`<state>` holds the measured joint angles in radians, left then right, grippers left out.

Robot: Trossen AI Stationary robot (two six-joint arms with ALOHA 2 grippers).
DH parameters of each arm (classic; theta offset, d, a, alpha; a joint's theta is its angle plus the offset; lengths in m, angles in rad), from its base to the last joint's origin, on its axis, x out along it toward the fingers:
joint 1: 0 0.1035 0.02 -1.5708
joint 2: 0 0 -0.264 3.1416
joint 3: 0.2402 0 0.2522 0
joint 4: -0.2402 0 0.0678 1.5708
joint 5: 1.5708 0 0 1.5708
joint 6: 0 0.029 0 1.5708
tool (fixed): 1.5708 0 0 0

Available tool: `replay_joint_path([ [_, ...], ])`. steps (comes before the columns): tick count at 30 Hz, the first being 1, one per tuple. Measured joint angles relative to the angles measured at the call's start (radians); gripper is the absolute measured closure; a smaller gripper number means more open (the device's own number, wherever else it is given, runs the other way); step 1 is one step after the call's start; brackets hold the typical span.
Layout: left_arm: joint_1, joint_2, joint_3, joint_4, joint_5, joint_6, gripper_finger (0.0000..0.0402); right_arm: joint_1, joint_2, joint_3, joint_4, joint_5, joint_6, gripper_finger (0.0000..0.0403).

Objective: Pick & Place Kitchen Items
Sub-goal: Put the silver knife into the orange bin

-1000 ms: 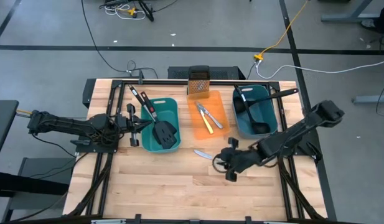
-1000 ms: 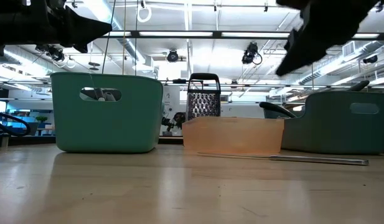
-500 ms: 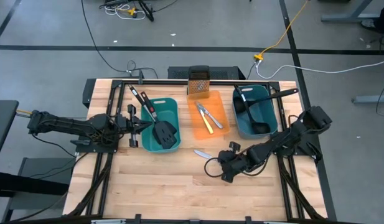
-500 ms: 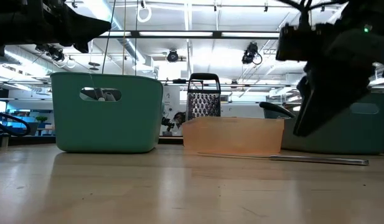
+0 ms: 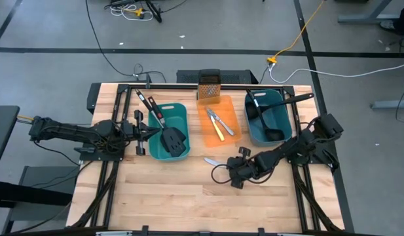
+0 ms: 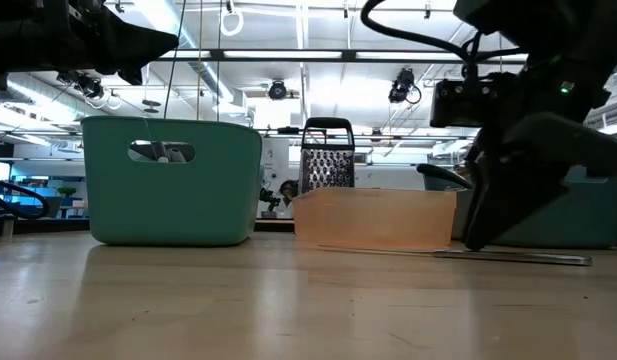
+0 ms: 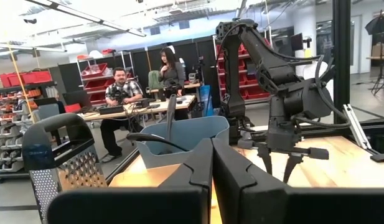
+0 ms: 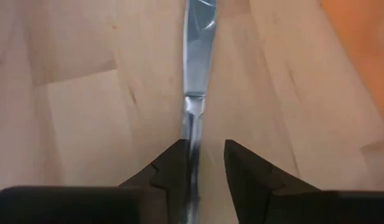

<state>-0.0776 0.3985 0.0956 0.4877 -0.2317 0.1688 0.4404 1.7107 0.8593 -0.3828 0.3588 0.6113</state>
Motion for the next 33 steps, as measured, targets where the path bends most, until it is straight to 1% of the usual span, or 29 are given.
replay_joint_path([
  [5, 0.0, 0.0, 0.0, 0.0, 0.0, 0.0, 0.0389, -0.01, 0.0, 0.0, 0.001, -0.017, -0.029, 0.0305],
  [8, 0.0, 0.0, 0.0, 0.0, 0.0, -0.005, 0.0389, -0.011, 0.0, 0.0, 0.002, -0.023, -0.029, 0.0308],
  [12, 0.0, 0.0, 0.0, 0.0, 0.0, -0.004, 0.0392, -0.012, 0.0, 0.0, 0.002, -0.028, -0.021, 0.0303],
  [19, 0.0, 0.0, 0.0, 0.0, 0.0, -0.005, 0.0389, -0.012, -0.002, 0.0, 0.006, -0.073, -0.029, 0.0284],
  [27, 0.0, 0.0, 0.0, 0.0, 0.001, -0.007, 0.0392, -0.008, -0.001, -0.002, 0.027, -0.18, -0.048, 0.0291],
  [33, 0.0, 0.0, 0.0, 0.0, 0.001, -0.008, 0.0388, 0.002, -0.001, -0.002, 0.036, -0.194, -0.074, 0.0294],
])
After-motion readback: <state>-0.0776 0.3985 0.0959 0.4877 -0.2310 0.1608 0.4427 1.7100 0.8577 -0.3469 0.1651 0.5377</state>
